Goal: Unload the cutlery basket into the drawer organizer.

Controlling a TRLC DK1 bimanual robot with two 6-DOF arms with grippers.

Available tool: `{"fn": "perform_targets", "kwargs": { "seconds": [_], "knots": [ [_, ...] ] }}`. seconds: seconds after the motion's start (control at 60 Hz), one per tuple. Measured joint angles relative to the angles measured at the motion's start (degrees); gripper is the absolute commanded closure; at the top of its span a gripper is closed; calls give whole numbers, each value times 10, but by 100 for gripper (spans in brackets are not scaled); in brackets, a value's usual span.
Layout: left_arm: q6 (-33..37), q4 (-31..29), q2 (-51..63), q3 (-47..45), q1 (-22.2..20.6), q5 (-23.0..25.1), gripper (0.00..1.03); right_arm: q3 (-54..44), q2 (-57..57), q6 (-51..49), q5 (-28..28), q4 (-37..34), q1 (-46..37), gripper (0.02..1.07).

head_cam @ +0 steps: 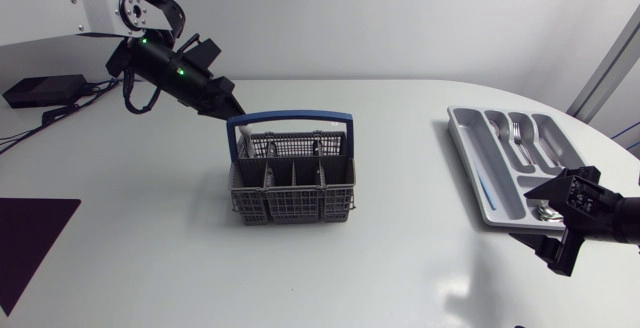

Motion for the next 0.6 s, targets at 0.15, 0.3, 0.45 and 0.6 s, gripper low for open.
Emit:
{"fn": "perform_targets", "kwargs": {
  "seconds": [0.15,0.3,0.45,0.6],
  "knots": [
    [-22,-26,-3,24,7,80,100,-5,-12,0,-1,-7,0,7],
    [-40,-54,-11,52,26,127,100,-6,-25,0,-9,-30,0,7],
    [-52,-69,-42,65,29,144,100,-2,-38,0,-30,-63,-8,7],
    [-61,-72,-101,67,28,167,100,27,-43,13,-58,-109,-12,7]
  ]
}}
